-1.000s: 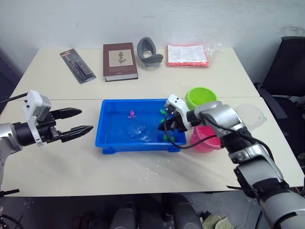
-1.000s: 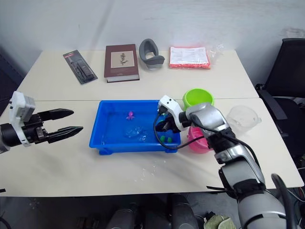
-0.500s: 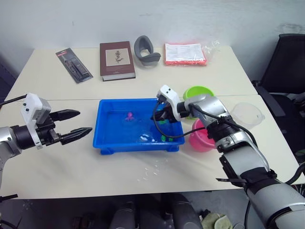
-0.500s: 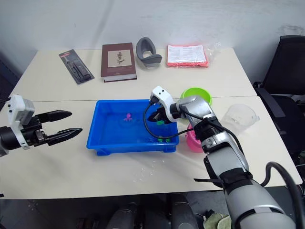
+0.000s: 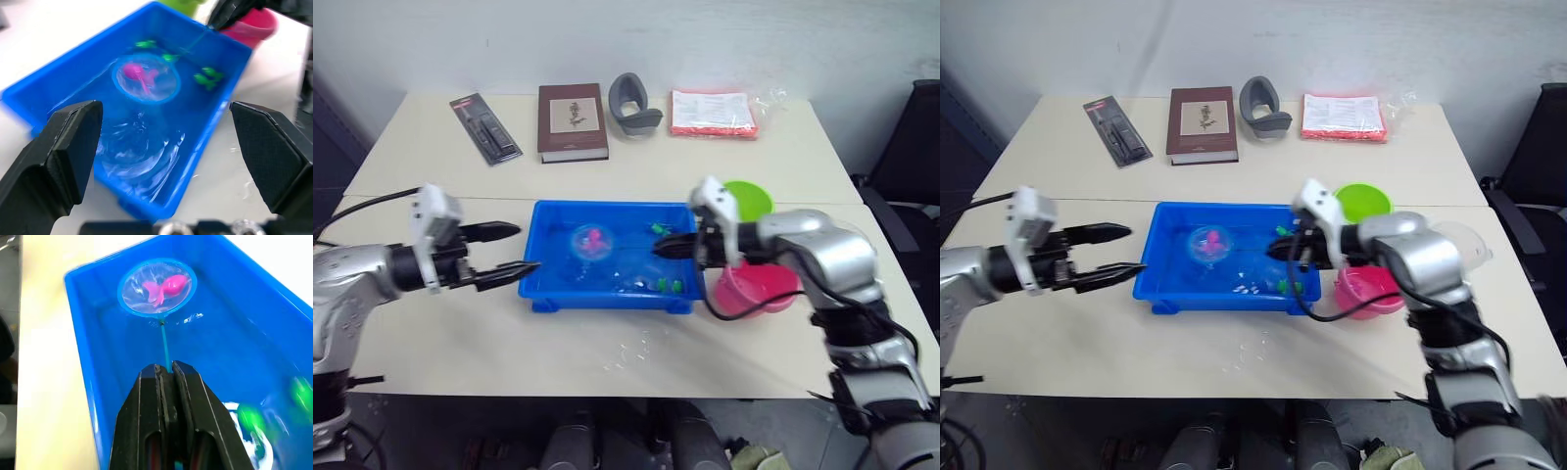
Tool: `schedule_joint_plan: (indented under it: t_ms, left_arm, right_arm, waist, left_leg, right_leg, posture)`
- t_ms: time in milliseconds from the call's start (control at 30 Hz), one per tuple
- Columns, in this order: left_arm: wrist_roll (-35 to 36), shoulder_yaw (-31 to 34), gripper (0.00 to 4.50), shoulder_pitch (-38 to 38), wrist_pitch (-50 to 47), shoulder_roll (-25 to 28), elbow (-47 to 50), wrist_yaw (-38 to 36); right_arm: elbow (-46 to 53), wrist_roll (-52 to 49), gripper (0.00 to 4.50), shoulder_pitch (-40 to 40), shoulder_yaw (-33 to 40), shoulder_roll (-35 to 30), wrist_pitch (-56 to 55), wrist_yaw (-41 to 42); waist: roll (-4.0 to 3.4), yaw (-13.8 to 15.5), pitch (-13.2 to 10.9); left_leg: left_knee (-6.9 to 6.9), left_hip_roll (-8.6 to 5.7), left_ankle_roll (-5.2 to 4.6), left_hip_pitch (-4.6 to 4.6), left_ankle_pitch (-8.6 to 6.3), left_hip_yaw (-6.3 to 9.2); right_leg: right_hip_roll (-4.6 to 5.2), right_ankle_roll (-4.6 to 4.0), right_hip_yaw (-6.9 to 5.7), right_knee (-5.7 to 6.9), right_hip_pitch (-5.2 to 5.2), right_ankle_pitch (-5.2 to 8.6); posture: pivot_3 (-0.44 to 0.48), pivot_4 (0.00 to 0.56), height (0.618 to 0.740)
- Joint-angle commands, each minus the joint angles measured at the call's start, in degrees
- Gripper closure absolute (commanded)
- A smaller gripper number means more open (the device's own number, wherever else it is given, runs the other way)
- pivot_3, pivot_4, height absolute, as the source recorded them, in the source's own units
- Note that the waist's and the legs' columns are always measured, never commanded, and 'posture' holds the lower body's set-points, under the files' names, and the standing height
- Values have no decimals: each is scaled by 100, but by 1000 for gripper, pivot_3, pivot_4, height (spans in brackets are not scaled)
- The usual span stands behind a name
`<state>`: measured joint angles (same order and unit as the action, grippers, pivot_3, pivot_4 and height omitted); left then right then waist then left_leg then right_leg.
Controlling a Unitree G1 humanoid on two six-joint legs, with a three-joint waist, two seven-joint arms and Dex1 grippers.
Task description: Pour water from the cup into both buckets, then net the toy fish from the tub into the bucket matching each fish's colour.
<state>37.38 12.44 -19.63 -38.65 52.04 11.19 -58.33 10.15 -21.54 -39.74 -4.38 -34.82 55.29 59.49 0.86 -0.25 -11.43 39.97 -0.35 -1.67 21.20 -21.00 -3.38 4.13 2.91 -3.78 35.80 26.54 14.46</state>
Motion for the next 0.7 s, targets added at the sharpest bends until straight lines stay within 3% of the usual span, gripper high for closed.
schedule_joint_plan:
  t_ms: [33,300,500,600,700]
  left_arm:
    - [-161,-525,25,-666,265,-155,-162,-378]
    - [-728,-1817,25,-2305,797,-1124,-1371,-1216]
    - [-912,-2087,25,-2763,1038,-1478,-1785,-1740]
    - [-1004,-2162,25,-2858,1147,-1560,-1940,-1940]
    - [-1104,-2197,25,-2922,1235,-1636,-2081,-2043]
  right_arm:
    - [934,-500,4500,479,861,-520,366,-94]
    - [2304,-1398,4500,2107,3216,-1172,1098,-527]
    - [2927,-1756,4500,3643,5068,-1295,1000,-505]
    - [3093,-1375,4500,4528,5575,-1223,239,-413]
    - [3091,-777,4500,5315,5600,-1183,-961,-226]
  waist:
    - [0,10,0]
    - [1,53,1]
    - [0,92,1]
    - [-2,126,3]
    - [-3,146,3]
  left_leg:
    - [0,0,0,0,0,-1]
    - [9,1,-3,-7,4,-17]
    - [11,6,-3,-11,4,-29]
    - [14,7,-4,-18,6,-34]
    - [18,6,-5,-25,7,-41]
  right_leg:
    - [-2,0,0,1,0,0]
    - [-18,7,8,8,-8,-4]
    - [-37,14,25,6,-8,-8]
    - [-43,19,35,9,-13,-10]
    - [-50,23,50,11,-19,-13]
  posture:
    - [0,150,740]
    - [0,150,740]
    - [0,150,740]
    - [0,150,740]
    - [0,150,740]
